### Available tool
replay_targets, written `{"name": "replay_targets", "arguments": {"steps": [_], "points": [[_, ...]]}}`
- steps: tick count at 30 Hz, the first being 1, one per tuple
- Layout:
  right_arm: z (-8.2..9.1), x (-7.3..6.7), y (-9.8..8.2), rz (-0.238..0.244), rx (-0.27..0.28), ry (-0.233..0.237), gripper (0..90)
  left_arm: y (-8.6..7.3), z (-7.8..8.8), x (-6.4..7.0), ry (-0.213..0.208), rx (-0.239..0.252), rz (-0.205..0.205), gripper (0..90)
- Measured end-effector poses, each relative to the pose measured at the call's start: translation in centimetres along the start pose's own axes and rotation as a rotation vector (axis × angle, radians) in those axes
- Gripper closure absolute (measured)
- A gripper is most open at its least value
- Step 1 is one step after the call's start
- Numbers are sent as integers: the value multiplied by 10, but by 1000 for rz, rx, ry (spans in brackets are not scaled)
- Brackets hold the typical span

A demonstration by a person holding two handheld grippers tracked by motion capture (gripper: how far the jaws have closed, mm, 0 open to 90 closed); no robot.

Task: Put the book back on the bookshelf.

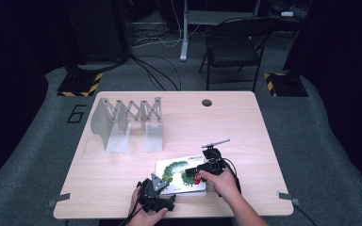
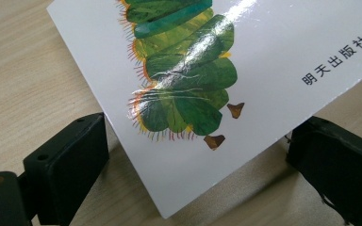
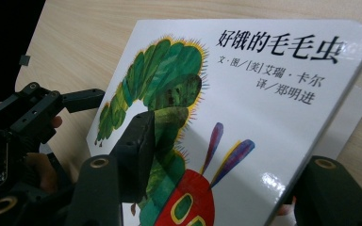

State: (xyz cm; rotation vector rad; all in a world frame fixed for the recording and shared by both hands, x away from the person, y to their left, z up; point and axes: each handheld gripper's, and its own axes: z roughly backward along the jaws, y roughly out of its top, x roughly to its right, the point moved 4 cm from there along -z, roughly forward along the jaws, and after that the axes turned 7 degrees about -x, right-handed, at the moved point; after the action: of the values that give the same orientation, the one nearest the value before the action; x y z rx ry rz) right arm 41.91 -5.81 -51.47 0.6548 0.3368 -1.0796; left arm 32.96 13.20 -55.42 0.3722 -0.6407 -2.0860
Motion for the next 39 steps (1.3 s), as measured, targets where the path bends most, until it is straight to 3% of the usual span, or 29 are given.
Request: {"name": "replay_targets", "arguments": {"steps": [5,7,8,9,12,15,16,17,20,22,25,30,33,36,39], "points": [[0,-1,0,47,-6,-24,388,0,0,0,-2,1,1,53],[0,-4,-1,53,-11,-3,347,0,0,0,-5,-3,1,53],[1,-5,0,80,-11,0,347,0,0,0,-5,-4,0,53],[1,-6,0,84,-23,-38,391,1,0,-1,-14,-15,-10,53],[1,-4,0,78,-38,-35,415,1,0,-1,-9,-9,-6,54],[7,-1,-1,39,-58,53,509,1,0,-1,-9,-8,-4,54],[7,-1,-1,39,-58,53,509,1,0,-2,-5,-9,-10,54],[9,-1,-1,56,-56,89,548,2,0,-2,-16,-14,-15,54],[12,-1,0,63,-64,127,585,2,0,-2,-30,-19,-15,54],[14,0,1,48,-78,155,605,2,0,-4,-30,-24,-27,58],[14,2,2,59,-97,186,630,2,1,-6,-42,-29,-42,70],[17,4,2,35,-144,237,664,2,1,-8,-67,-29,-62,83],[20,3,4,58,-156,261,682,3,1,-11,-81,-23,-85,90],[23,-1,5,86,-161,266,700,4,2,-15,-110,-14,-62,100],[26,-7,5,121,-157,287,731,4,2,-18,-120,-8,-70,117]]}}
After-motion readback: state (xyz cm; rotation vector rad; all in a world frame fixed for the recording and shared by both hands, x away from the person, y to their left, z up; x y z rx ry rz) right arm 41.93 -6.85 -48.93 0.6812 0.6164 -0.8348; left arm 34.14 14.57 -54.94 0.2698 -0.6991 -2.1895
